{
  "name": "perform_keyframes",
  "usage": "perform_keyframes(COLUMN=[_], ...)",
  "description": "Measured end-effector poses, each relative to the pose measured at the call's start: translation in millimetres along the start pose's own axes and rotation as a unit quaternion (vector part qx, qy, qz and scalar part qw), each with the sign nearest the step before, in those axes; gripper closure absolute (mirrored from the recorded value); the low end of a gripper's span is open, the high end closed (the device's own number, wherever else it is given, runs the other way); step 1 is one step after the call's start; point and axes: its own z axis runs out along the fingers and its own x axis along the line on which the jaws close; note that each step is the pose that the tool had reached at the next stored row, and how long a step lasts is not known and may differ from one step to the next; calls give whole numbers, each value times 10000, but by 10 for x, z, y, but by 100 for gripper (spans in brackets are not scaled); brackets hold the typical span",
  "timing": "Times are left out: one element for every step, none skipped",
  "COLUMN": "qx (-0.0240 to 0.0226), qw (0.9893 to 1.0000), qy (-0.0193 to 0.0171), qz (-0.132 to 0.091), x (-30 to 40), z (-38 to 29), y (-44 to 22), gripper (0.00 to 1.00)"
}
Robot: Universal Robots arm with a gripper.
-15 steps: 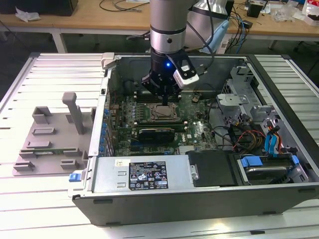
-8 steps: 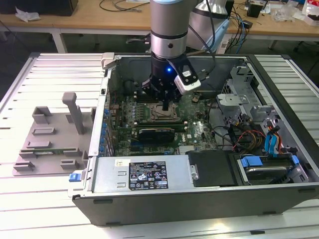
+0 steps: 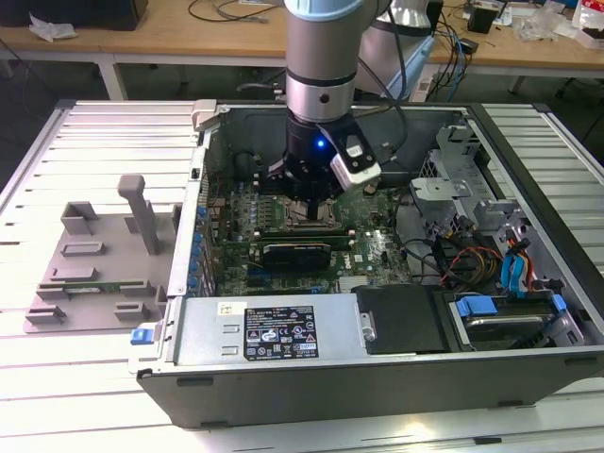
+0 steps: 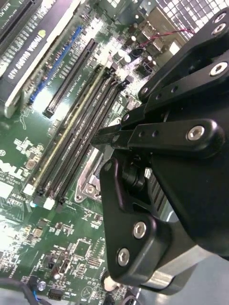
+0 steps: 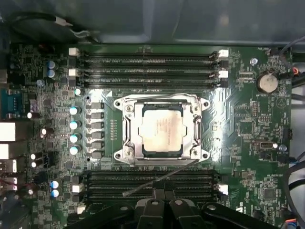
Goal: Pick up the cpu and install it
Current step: 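Install the second cpu locking lever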
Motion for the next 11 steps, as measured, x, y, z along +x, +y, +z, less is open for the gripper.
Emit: perform_keyframes(qx=[-2,-3,-2,-2,-3,-2,-3,-2,-6,-32,-112], qw=[10000,10000,10000,10000,10000,10000,10000,10000,10000,10000,9999], qy=[-1,-1,0,1,0,0,0,0,0,0,-3], qz=[0,-1,0,0,0,0,0,-7,-23,-58,-101], x=[21,50,71,85,102,110,127,128,129,130,132], z=[7,13,19,25,37,46,73,97,111,123,134], y=[-4,-5,-6,-6,-6,-6,-5,-5,-4,-5,-4], gripper=[89,89,89,89,89,89,89,89,89,89,89])
